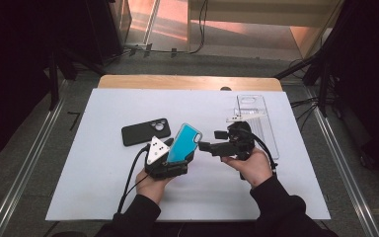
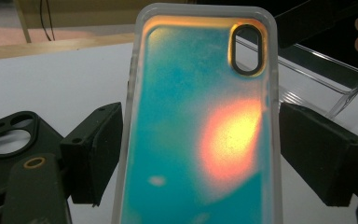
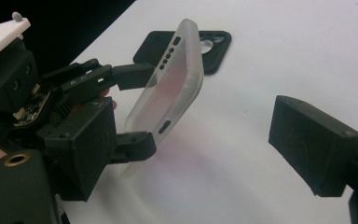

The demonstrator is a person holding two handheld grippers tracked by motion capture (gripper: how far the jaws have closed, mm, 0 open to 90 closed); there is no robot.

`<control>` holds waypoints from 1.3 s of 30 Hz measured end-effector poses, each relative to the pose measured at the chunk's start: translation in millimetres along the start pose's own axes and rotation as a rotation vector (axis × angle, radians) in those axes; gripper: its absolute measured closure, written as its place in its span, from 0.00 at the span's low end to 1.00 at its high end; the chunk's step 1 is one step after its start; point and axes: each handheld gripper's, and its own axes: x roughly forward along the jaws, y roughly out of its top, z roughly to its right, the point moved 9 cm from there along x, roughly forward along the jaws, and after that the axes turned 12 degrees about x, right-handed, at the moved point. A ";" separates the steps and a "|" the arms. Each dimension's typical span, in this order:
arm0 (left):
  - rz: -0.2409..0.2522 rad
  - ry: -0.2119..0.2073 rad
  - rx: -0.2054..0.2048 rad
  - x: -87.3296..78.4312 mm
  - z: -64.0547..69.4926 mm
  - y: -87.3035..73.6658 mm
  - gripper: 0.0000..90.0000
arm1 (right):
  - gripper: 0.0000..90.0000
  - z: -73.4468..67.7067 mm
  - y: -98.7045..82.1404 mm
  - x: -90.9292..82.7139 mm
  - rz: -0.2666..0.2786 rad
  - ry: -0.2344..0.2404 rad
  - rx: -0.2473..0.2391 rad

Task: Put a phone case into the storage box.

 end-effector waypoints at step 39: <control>-0.021 0.036 0.015 -2.2 6.4 4.9 0.18 | 0.85 -4.9 13.5 37.4 -0.096 0.130 0.267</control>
